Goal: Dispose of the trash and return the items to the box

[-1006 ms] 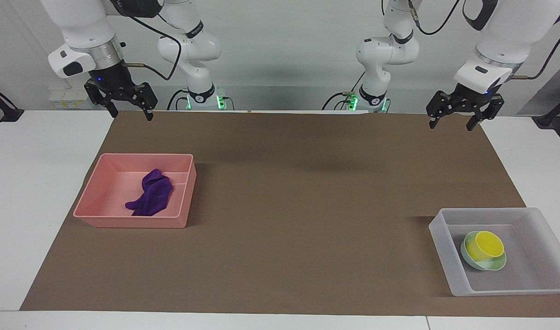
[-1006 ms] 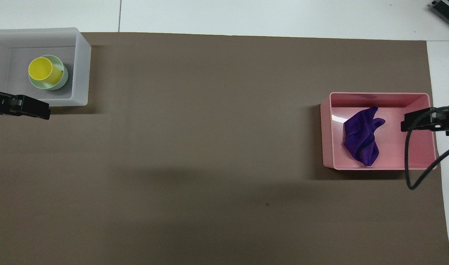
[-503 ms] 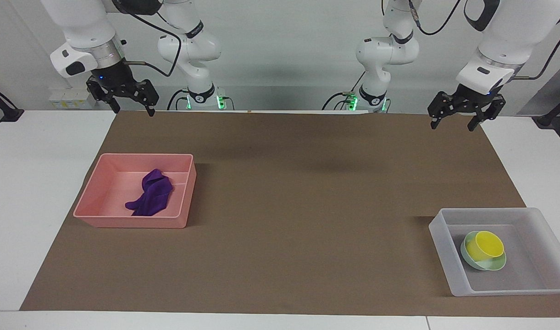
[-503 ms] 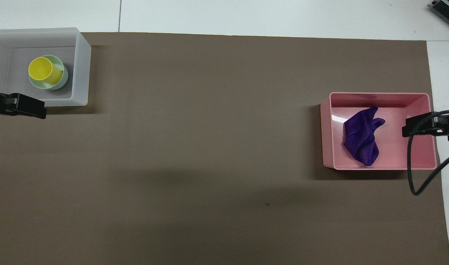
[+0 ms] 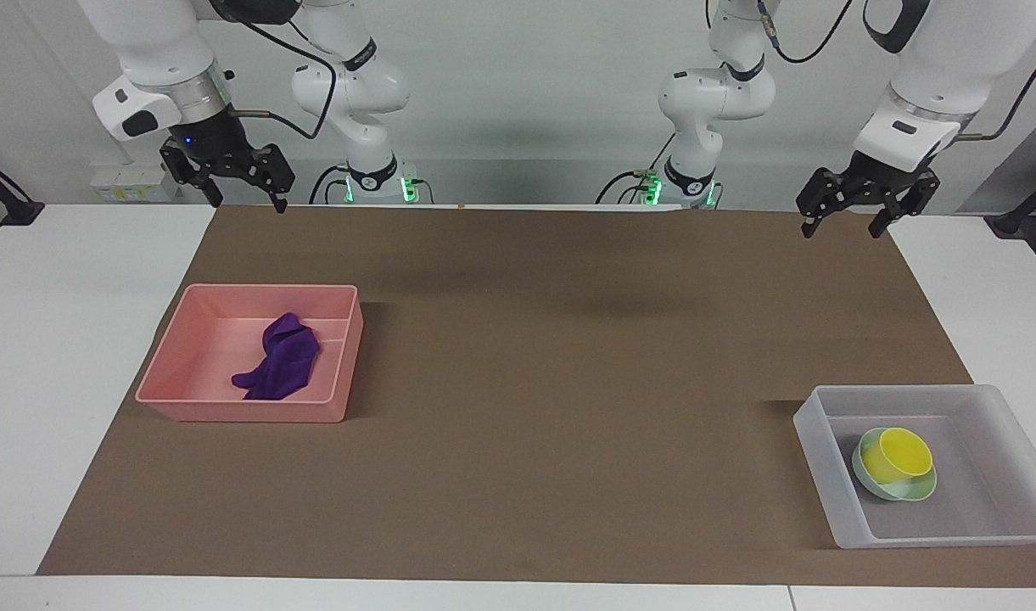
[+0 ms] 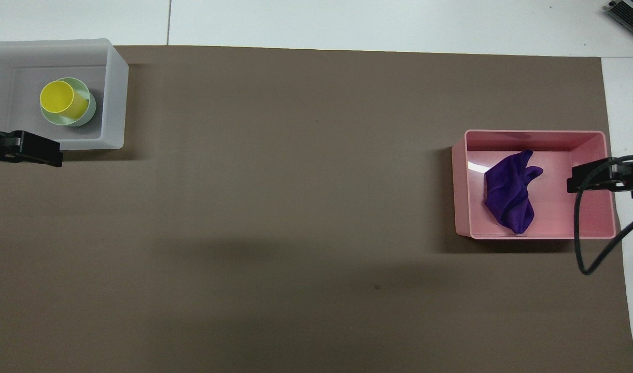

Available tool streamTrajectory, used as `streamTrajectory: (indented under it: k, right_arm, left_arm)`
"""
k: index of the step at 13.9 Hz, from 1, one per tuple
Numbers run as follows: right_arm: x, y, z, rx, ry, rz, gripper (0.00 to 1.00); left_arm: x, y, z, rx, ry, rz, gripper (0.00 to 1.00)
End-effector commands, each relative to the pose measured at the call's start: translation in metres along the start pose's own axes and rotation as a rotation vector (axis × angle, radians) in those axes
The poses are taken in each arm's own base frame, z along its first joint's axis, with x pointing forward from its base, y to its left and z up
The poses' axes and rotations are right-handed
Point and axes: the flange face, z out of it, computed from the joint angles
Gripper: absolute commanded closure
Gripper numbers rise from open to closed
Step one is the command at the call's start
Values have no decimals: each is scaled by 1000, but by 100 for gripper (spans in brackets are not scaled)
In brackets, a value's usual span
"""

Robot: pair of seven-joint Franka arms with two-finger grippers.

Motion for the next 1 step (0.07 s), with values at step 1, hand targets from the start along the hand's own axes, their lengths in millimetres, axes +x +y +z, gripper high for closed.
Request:
streamTrajectory:
  k: [1]
  right_arm:
    - [-6, 2, -1, -6, -6, -1, 0]
  left_arm:
    - [-8, -4, -2, 14, -7, -18, 0]
